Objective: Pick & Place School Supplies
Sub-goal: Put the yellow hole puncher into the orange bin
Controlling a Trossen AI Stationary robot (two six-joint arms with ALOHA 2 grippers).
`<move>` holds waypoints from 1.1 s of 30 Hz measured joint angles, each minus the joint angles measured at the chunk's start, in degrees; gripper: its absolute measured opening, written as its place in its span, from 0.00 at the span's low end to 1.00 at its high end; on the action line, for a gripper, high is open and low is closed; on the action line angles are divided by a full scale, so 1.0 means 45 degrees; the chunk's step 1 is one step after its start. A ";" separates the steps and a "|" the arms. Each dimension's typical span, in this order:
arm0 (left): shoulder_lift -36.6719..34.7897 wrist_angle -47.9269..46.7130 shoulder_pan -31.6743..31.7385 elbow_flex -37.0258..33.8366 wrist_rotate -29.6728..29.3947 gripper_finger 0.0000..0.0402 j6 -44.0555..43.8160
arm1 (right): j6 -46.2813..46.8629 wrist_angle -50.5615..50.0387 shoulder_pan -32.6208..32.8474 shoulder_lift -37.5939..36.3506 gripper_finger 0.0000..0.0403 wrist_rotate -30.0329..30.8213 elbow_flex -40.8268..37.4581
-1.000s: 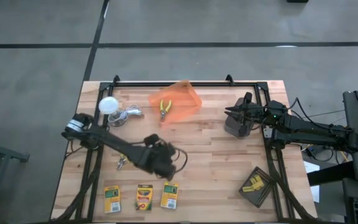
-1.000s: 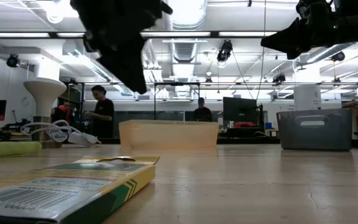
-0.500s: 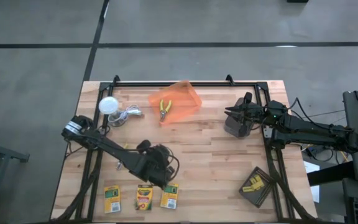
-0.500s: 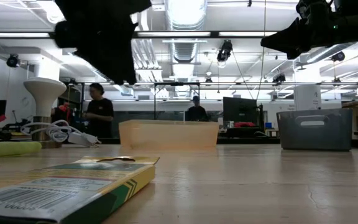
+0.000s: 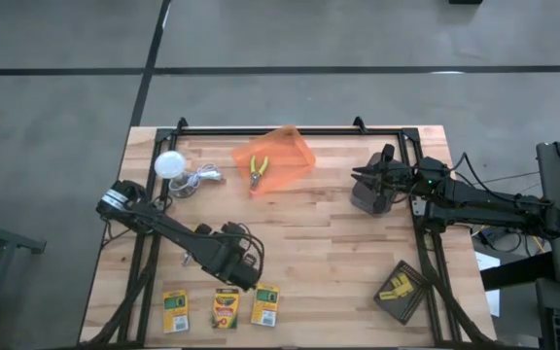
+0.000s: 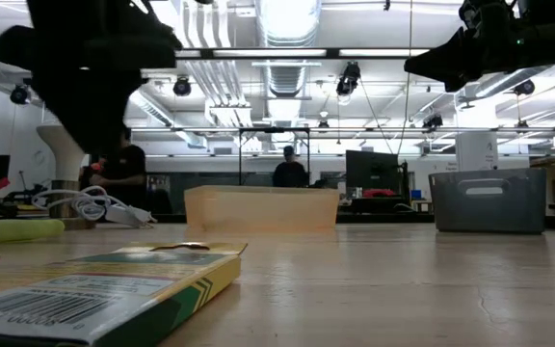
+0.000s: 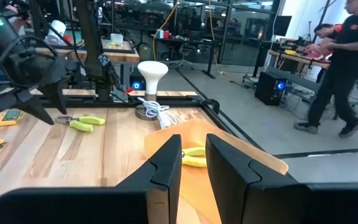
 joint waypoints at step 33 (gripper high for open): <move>-0.2101 0.2184 0.0319 -0.5546 0.2032 0.44 -0.0282 | -0.0005 -0.0005 -0.0008 0.0001 0.17 0.0000 0.0000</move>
